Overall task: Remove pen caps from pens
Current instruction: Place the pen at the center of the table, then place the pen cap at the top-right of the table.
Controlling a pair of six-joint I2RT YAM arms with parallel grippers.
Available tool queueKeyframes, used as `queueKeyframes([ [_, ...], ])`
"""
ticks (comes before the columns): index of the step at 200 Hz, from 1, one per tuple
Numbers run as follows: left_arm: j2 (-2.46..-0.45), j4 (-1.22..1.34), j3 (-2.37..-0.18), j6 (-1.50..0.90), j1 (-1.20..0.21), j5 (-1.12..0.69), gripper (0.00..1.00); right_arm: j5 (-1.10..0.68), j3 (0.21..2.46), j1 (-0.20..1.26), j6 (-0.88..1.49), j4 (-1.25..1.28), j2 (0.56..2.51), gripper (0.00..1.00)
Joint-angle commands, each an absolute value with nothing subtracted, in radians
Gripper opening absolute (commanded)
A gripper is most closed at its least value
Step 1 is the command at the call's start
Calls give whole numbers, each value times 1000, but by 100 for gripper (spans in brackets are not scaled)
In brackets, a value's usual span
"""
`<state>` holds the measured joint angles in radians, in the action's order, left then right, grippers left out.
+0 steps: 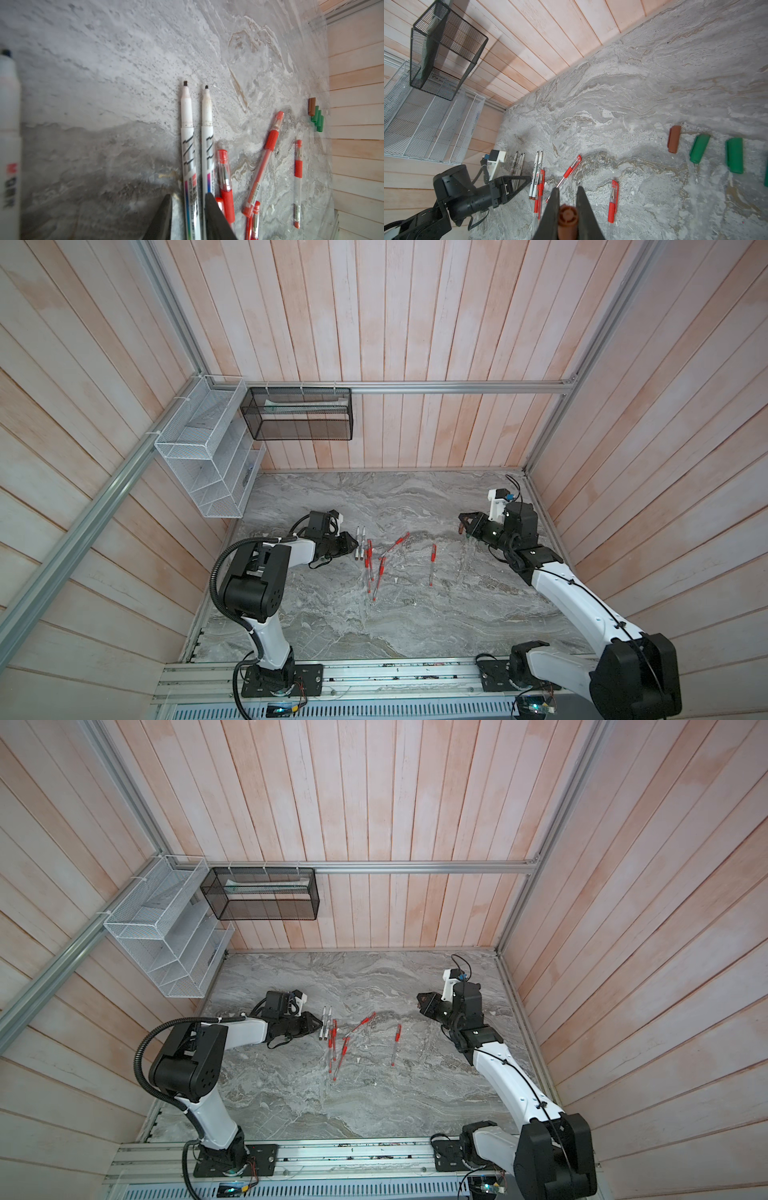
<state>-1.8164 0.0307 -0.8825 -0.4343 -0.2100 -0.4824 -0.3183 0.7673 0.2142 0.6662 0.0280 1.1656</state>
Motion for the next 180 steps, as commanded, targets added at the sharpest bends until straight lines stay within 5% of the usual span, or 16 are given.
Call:
queueKeyframes([
  [1,-1775,-12,-882,-426,-203,-446,30,-276,772,207,636,-13,1150,0],
  [74,-1477,31,-807,-274,-203,-425,45,-170,903,208,549,-125,1353,0],
  [153,-1298,21,-786,-8,-122,-455,83,-117,1075,204,501,-156,1676,0],
  [166,-1287,-6,-809,14,-110,-429,99,-122,1109,200,500,-172,1733,0],
  [180,-1273,-8,-820,47,-108,-391,100,-132,1142,198,496,-184,1791,0],
])
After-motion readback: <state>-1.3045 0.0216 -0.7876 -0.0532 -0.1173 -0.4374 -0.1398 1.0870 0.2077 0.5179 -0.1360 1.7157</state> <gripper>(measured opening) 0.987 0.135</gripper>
